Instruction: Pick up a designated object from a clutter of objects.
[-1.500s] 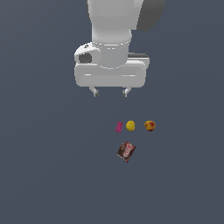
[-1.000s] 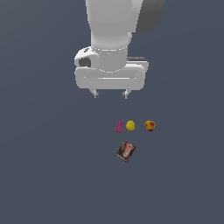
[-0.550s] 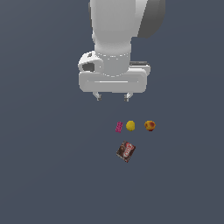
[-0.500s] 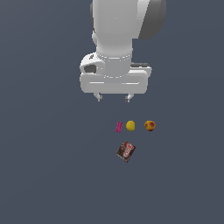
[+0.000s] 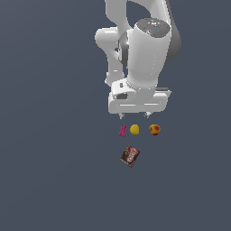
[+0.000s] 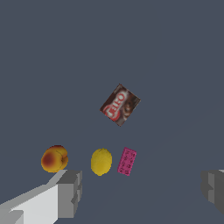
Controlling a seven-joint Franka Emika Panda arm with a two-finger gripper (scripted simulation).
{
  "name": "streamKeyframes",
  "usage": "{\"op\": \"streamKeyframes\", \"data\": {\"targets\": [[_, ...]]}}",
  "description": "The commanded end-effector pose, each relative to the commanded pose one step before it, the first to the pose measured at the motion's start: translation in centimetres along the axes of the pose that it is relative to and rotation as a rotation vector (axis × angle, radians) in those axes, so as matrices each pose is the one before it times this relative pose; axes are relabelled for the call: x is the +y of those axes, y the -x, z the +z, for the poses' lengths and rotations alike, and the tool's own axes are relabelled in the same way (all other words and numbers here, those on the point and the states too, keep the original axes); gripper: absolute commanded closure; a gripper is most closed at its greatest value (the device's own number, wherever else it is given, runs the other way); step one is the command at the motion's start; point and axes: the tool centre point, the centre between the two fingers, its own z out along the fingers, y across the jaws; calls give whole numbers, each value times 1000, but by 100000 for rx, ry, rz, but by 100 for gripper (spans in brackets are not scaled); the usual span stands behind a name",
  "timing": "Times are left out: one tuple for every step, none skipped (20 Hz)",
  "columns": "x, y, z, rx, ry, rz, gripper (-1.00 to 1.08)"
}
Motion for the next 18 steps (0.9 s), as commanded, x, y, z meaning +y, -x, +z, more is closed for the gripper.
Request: {"op": "streamKeyframes", "data": {"targets": [[-2709, 411, 2746, -564, 223, -4062, -92], [-1213, 213, 1203, -219, 33, -1808, -92], [-1232, 247, 1203, -219, -13, -1837, -92], [-1185, 267, 1142, -209, -57, -1766, -92], [-1127, 279, 1071, -198, -94, -1679, -92], [-1066, 287, 1002, -188, -125, -1587, -92], [-1005, 290, 935, -179, -150, -1495, -92], [-943, 289, 868, -170, -169, -1402, -92], [-880, 285, 803, -161, -182, -1306, -92], [-815, 277, 738, -152, -190, -1209, -92], [-753, 266, 676, -142, -193, -1115, -92], [-686, 252, 613, -132, -191, -1014, -92], [-622, 236, 552, -122, -186, -920, -92], [-555, 217, 492, -111, -176, -820, -92], [-492, 196, 432, -99, -164, -725, -92], [-425, 173, 373, -87, -148, -627, -92], [-361, 149, 315, -75, -130, -532, -92], [-295, 124, 257, -62, -109, -435, -92]]}}
